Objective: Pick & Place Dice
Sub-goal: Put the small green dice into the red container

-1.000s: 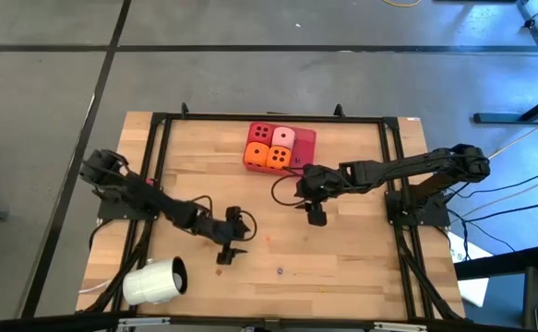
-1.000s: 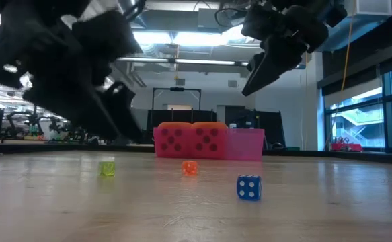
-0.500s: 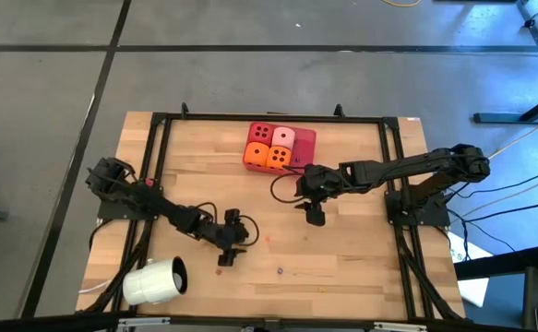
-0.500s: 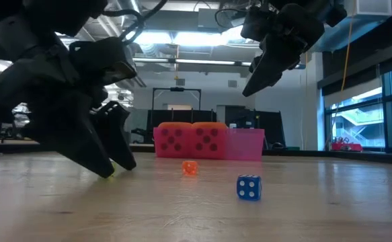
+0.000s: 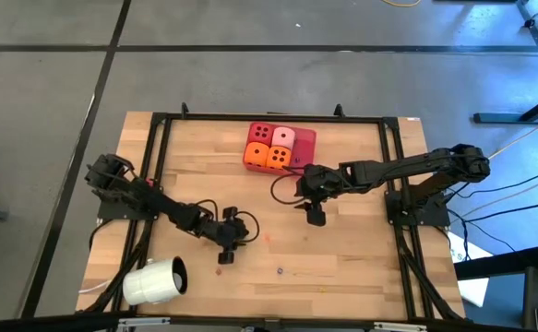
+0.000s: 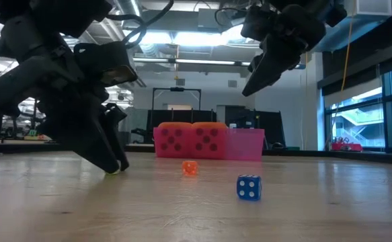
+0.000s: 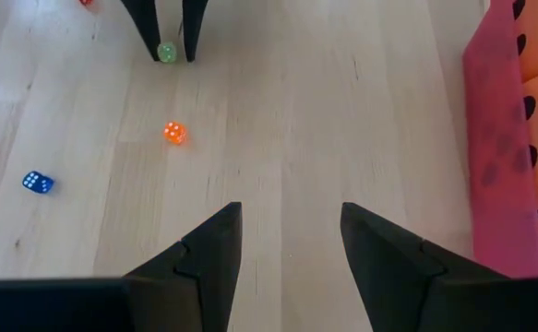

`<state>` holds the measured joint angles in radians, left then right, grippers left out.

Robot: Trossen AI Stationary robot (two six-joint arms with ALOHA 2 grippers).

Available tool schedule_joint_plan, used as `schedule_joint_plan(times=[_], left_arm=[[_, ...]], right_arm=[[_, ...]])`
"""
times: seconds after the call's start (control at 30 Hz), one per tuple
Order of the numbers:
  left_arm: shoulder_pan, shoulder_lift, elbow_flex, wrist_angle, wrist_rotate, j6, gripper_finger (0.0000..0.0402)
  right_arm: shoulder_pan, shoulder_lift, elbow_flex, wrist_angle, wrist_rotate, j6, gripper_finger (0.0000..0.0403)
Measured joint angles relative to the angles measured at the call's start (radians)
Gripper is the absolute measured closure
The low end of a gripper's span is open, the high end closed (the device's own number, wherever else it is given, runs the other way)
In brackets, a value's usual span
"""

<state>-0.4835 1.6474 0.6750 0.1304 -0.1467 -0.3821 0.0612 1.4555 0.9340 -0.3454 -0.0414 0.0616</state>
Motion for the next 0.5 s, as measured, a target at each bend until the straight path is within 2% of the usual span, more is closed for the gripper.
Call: schedule_joint_plan(times=[0.33,0.5], left_arm=[[0.033,0.001,0.026,-0.018,0.019,-0.005,0.0335],[0.091,0.006,0.080,-0.017,0.025,0.108,0.0358]], right_arm=[[0.000,0.000,0.000,0.000,0.000,-0.031,0.0215],[0.000,0.000,0.000,0.000,0.036,-0.085,0.0215]])
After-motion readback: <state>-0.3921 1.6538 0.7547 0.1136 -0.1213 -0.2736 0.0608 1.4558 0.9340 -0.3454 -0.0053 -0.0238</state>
